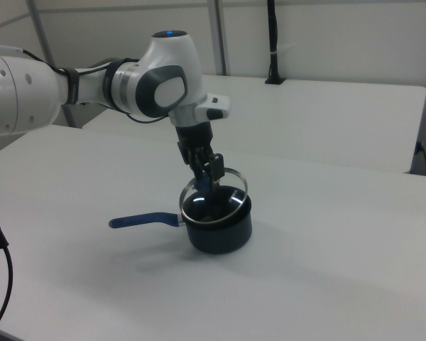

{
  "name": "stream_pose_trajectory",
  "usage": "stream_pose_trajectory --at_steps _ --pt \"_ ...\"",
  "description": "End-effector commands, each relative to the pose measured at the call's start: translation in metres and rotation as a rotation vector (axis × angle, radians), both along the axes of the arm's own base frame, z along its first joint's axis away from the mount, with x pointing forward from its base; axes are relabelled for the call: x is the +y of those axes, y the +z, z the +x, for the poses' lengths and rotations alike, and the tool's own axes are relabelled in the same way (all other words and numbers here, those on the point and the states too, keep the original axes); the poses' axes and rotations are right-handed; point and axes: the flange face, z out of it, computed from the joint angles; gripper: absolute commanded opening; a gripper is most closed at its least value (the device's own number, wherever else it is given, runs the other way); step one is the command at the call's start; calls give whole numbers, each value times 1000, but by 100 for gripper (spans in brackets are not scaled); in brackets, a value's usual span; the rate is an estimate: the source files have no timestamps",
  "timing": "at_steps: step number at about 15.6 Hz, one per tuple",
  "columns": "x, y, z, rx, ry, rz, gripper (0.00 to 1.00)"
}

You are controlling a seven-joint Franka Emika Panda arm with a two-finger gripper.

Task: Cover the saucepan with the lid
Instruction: 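Lower the glass lid onto the saucepan rim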

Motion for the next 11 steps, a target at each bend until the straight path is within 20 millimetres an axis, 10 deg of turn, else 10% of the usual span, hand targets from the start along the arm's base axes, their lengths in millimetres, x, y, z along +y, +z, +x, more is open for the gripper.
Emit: stream_pose_trajectory --at_steps 1,11 --pt "-16 -3 4 -7 -30 -16 38" --pt "-21 -25 7 33 8 -18 38"
